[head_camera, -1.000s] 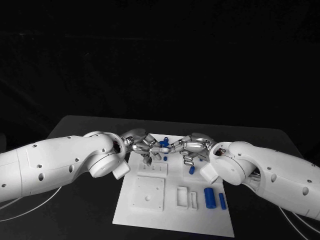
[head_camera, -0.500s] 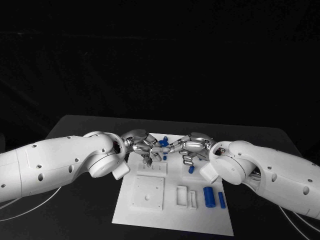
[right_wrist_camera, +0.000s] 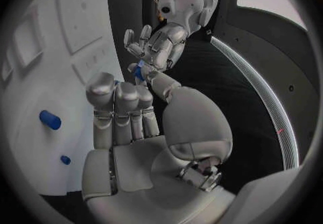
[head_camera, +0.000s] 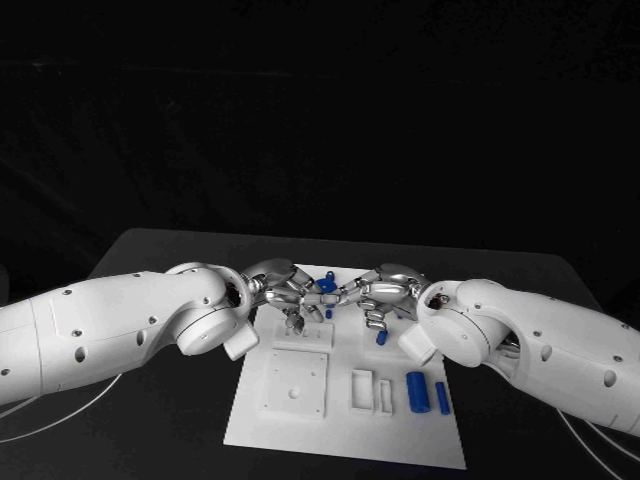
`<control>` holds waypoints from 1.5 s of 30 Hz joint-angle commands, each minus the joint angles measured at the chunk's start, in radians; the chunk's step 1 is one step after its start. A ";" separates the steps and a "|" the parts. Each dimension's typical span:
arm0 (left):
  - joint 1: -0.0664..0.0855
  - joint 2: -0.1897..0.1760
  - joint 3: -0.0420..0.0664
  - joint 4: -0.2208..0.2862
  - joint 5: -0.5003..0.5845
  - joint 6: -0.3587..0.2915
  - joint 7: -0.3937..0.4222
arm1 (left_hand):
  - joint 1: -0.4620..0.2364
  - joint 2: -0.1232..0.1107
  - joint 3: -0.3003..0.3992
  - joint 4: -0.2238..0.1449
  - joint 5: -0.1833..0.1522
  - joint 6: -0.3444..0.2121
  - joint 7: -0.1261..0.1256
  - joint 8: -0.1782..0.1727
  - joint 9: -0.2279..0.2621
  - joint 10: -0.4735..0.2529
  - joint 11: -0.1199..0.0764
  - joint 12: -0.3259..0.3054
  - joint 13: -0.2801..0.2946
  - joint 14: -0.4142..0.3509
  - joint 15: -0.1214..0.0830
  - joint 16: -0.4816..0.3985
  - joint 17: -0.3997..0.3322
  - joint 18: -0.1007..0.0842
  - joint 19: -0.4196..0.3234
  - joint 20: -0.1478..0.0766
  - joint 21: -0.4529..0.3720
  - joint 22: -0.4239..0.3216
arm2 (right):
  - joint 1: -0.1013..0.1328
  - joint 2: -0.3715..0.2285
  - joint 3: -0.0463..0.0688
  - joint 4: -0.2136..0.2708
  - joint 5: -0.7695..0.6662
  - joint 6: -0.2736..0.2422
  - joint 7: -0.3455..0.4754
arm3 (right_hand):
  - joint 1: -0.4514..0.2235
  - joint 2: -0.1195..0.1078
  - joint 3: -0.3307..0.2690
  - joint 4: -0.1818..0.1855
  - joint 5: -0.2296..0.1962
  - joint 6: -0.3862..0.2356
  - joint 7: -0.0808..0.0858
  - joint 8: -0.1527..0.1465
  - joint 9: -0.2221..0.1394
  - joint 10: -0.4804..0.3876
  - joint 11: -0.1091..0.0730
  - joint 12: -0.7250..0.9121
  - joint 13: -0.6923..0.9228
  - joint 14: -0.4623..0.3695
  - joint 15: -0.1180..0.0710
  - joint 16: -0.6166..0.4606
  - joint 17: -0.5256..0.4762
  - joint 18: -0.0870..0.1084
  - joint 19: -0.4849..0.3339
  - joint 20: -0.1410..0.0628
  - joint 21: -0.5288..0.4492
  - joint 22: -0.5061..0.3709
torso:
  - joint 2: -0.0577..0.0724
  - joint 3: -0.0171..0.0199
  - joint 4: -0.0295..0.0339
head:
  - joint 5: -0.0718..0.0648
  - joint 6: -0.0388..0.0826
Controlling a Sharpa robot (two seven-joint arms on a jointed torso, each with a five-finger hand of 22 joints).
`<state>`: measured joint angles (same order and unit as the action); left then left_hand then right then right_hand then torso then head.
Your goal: Assemble the parts on the task board
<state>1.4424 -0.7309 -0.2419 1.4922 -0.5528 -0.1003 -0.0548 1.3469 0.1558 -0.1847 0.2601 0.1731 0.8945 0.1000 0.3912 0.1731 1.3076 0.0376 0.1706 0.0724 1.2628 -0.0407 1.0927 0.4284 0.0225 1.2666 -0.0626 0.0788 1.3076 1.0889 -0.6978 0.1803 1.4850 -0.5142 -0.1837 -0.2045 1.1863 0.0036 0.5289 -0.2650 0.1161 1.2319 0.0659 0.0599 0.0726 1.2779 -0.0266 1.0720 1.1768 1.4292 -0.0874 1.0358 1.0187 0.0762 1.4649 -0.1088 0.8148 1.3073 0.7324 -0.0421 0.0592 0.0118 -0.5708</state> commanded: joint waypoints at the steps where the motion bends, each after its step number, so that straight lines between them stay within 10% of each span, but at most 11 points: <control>1: 0.000 0.003 0.001 0.007 0.022 0.039 0.024 | 0.014 0.008 0.004 -0.012 0.009 0.004 -0.003 0.000 -0.004 -0.004 -0.001 -0.002 -0.002 -0.007 0.001 0.007 -0.002 0.008 -0.005 0.003 0.005 0.020 | -0.001 0.001 0.000 -0.004 -0.020 -0.003 -0.010 | -0.003 0.009 0.003 -0.002 -0.001 0.007 -0.001 0.004 0.002 -0.004 -0.004 -0.001 0.001 -0.001 -0.005 0.001 0.002 0.005 0.020 -0.002 0.006 0.097 | -0.001 -0.0002 0.0005 | 0.000 -0.001; 8: 0.000 0.002 0.001 0.007 0.047 0.042 0.039 | 0.068 0.032 0.030 -0.062 0.093 0.008 -0.007 -0.004 -0.011 -0.002 -0.003 -0.016 -0.005 -0.012 -0.001 0.023 0.000 0.006 -0.010 0.000 0.012 0.022 | -0.001 0.003 0.000 -0.006 -0.035 -0.010 -0.024 | -0.004 0.009 0.004 -0.003 -0.003 0.007 -0.001 0.004 0.002 -0.006 -0.004 -0.004 -0.001 -0.001 -0.005 0.000 0.001 0.005 0.019 -0.002 0.005 0.096 | 0.000 0.0007 -0.0009 | 0.000 0.000; 27: 0.000 0.009 0.001 0.002 0.098 0.021 0.054 | 0.098 0.054 0.039 -0.147 0.139 0.083 -0.023 -0.061 0.006 0.063 -0.012 -0.092 -0.006 -0.012 -0.006 0.052 -0.011 0.007 -0.027 -0.004 0.067 0.022 | -0.001 0.009 0.000 -0.004 -0.083 -0.026 -0.044 | -0.003 0.008 0.002 -0.001 -0.008 0.003 0.000 0.004 -0.001 -0.012 -0.004 -0.021 -0.015 -0.003 -0.004 -0.008 -0.004 0.006 0.018 0.000 -0.001 0.095 | 0.000 0.0015 -0.0011 | -0.003 0.000; 45: 0.000 0.019 0.001 -0.005 0.130 0.029 0.065 | 0.110 0.040 0.087 -0.156 0.241 0.225 -0.037 -0.241 0.042 0.099 -0.023 -0.108 -0.008 -0.006 -0.016 0.060 -0.015 0.002 -0.040 -0.013 0.094 0.023 | -0.002 0.021 0.000 -0.008 -0.090 -0.042 -0.051 | -0.002 0.010 0.002 0.016 -0.003 -0.021 0.006 0.003 -0.004 -0.025 0.000 -0.038 -0.032 -0.005 -0.001 -0.017 -0.009 0.008 0.017 0.002 -0.012 0.093 | 0.000 0.0010 -0.0003 | -0.004 -0.007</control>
<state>1.4399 -0.7219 -0.2456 1.4726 -0.4614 -0.0955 -0.0459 1.4500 0.2000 -0.1015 0.1038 0.4103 1.0223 0.1518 0.1530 0.2124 1.4010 0.0126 0.0658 0.0653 1.2583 -0.0499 1.1500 0.4143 0.0226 1.2342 -0.0735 0.1682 1.3080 1.0904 -0.6813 0.1826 1.4789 -0.5892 -0.2221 -0.2411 1.1837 -0.0017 0.5316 -0.2530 0.1127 1.2149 0.0719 0.0597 0.0666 1.2599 -0.0250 1.0372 1.1455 1.4287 -0.0868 1.0240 1.0108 0.0762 1.4649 -0.1088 0.8047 1.3074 0.7327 -0.0405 0.0590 0.0068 -0.5769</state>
